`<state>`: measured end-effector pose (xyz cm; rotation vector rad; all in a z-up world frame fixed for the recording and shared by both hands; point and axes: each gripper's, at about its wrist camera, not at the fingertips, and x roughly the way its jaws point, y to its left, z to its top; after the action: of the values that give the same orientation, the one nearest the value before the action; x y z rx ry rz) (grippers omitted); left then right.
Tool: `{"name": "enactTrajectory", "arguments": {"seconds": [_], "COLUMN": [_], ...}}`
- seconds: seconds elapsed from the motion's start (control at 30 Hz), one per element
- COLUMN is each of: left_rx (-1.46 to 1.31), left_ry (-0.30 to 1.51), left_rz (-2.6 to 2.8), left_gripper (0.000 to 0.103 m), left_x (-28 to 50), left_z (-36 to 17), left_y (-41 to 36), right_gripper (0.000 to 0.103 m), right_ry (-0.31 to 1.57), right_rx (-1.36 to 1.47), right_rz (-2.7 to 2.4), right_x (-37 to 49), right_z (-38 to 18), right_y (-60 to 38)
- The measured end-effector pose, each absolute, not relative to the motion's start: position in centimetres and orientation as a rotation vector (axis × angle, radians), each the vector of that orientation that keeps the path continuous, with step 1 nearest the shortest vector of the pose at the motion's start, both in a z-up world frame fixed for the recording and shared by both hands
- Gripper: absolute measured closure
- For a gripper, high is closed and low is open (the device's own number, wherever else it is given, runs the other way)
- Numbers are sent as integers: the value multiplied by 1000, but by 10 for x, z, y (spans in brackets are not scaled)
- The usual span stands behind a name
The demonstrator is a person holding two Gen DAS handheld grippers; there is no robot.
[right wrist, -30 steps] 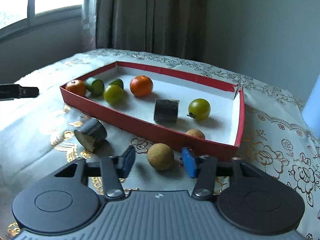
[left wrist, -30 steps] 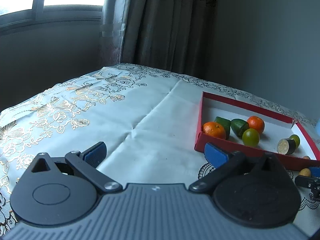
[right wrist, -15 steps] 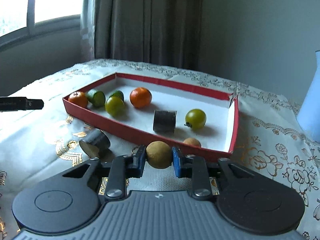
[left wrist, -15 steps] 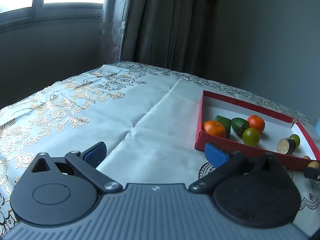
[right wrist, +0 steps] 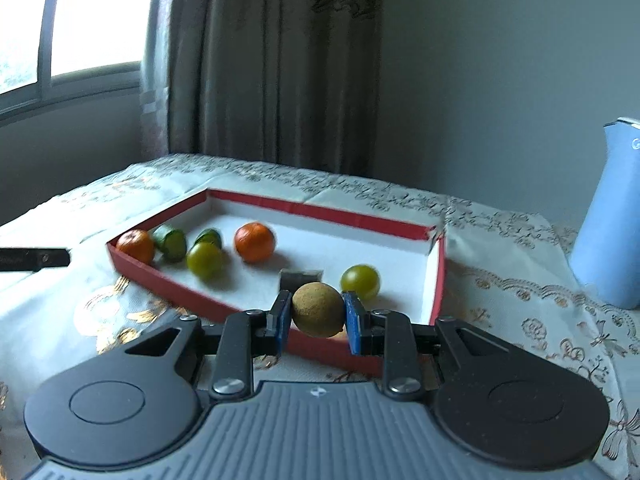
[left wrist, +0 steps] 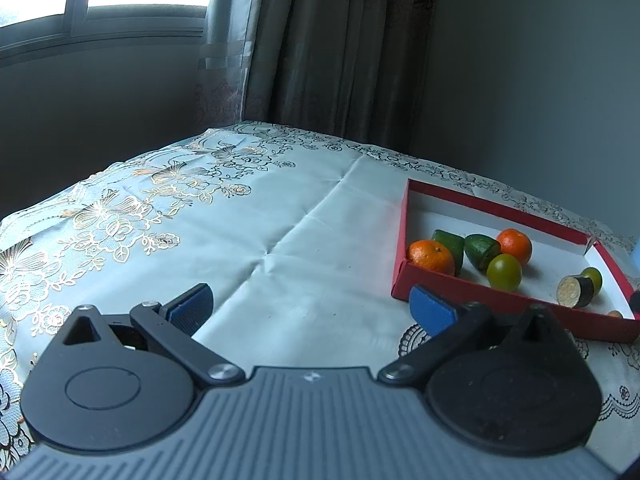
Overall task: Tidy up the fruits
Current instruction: 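Carry the brown fruit into the red box and open the right tool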
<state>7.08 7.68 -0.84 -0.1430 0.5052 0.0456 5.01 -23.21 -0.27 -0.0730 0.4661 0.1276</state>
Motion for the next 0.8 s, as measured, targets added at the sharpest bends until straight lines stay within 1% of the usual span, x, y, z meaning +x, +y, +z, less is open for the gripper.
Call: {"name": "enactTrajectory", "arguments": {"seconds": [0.4, 0.8], "left_rx": [-139, -136], "left_ry": [520, 533], "left_rz": [47, 48], "left_gripper": [0, 0], "left_x": [73, 75], "left_z": [-11, -12], "left_y": [76, 75], "right_gripper": [76, 76], "right_ry": [476, 483], "right_rx": [-68, -53], "right_rz": [24, -6], "right_x": [83, 98], "right_z": [3, -2], "right_y": [-239, -245]}}
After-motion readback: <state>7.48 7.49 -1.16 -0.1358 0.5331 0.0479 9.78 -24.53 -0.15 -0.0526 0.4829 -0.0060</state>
